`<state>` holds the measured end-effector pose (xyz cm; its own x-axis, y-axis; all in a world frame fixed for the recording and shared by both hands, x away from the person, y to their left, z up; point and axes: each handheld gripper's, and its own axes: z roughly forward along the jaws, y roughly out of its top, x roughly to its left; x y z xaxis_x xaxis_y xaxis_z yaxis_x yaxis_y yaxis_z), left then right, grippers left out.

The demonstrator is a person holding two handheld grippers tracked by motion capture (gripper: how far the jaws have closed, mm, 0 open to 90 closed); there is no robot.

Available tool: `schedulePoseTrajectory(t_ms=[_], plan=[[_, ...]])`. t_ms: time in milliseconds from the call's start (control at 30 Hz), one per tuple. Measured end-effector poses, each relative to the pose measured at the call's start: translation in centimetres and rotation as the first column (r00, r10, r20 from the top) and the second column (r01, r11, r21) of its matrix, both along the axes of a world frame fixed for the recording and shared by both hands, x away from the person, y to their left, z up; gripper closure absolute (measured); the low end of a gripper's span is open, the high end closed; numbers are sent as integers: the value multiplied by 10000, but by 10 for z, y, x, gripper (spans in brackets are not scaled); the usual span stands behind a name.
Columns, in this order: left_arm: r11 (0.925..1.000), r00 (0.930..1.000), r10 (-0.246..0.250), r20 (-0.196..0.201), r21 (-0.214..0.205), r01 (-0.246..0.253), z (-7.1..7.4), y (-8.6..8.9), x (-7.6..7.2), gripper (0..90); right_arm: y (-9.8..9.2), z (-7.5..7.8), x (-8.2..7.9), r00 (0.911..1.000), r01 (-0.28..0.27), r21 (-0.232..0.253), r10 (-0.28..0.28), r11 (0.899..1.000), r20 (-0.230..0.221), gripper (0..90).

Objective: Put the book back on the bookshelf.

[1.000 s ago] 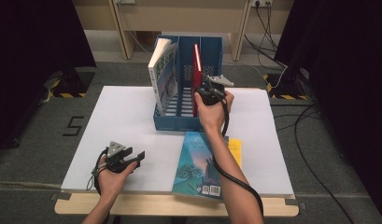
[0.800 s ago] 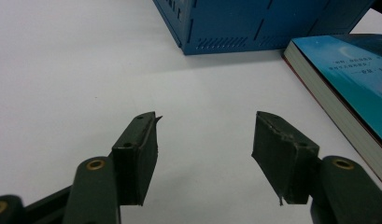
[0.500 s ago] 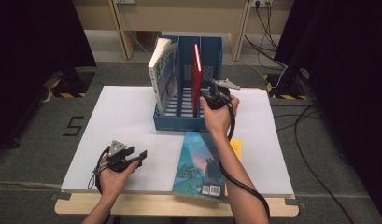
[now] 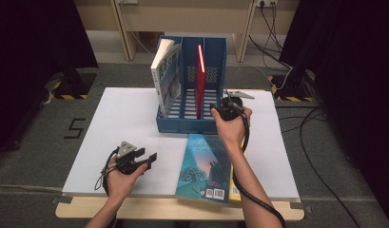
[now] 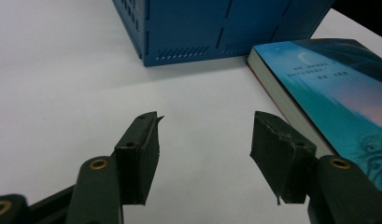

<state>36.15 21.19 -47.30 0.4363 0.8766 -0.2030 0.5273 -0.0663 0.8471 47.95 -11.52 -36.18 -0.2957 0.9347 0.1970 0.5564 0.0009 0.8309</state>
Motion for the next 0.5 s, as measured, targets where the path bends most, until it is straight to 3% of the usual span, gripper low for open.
schedulePoseTrajectory(t_ms=[300,500], plan=[[9974,9972,-717,-226,-30,717,3,-23,1,412,-23,-16,-12,9968,9,-35,-12,10000,-799,577],[9916,9908,-1296,-387,2,1297,2,-42,0,413,-36,-32,-18,9873,25,-19,-27,10000,-1588,573]])
